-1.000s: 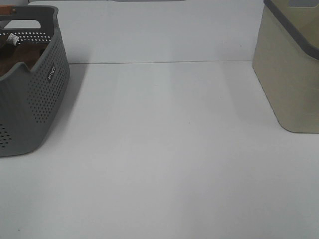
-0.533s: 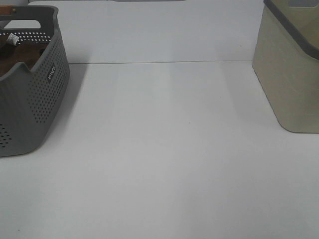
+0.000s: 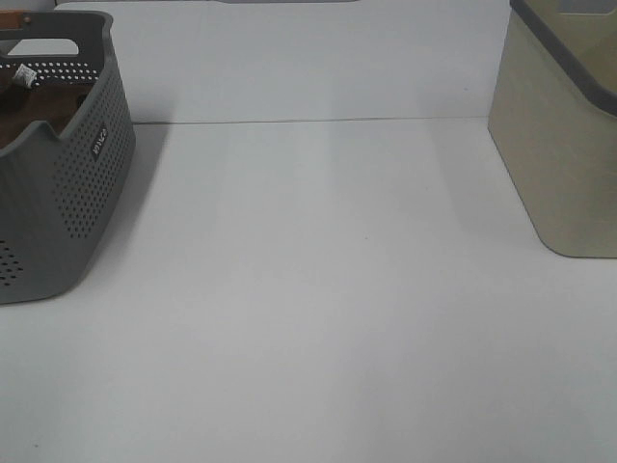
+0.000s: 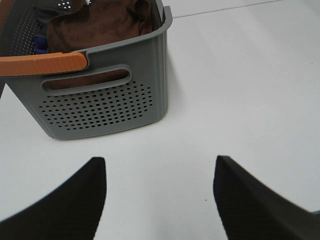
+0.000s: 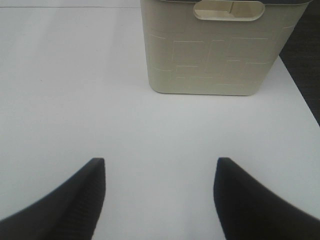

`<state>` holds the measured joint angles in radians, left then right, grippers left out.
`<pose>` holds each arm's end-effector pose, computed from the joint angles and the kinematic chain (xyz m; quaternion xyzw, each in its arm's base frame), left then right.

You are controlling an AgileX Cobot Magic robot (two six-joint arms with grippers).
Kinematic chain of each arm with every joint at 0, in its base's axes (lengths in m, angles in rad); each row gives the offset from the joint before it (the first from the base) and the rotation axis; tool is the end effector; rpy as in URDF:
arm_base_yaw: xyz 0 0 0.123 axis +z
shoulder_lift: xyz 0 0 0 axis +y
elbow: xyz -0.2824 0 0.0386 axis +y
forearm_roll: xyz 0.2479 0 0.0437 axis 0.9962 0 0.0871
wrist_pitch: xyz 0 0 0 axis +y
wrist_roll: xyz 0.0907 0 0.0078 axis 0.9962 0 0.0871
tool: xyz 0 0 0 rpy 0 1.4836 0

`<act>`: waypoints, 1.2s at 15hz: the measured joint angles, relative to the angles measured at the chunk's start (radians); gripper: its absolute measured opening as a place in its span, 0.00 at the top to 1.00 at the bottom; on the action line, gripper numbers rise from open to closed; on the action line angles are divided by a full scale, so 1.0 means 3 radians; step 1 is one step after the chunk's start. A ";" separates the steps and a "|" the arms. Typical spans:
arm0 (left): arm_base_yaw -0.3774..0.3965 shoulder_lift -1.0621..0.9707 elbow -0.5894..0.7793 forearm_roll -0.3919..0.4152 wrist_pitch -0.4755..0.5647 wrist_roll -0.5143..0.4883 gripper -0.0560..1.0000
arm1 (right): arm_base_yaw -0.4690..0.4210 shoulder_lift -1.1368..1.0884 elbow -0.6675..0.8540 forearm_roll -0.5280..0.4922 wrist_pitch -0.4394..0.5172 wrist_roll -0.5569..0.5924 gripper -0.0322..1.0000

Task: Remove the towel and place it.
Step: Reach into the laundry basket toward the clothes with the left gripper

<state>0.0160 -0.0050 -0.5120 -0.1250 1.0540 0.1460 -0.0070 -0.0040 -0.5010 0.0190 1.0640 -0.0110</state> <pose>-0.0070 -0.0100 0.2815 0.0576 0.8434 -0.0193 0.5339 -0.0057 0.0016 0.2772 -0.0021 0.8527 0.0048 0.5223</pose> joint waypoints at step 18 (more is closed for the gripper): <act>0.0000 0.2387 -0.0457 -0.0003 -0.1837 0.0000 0.38 | 0.0000 0.0000 0.0000 0.0083 0.0000 0.0000 0.38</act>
<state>0.0160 0.7110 -0.6490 -0.1260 0.5030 0.1460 -0.0070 -0.0040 -0.5010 0.0440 1.0640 -0.0110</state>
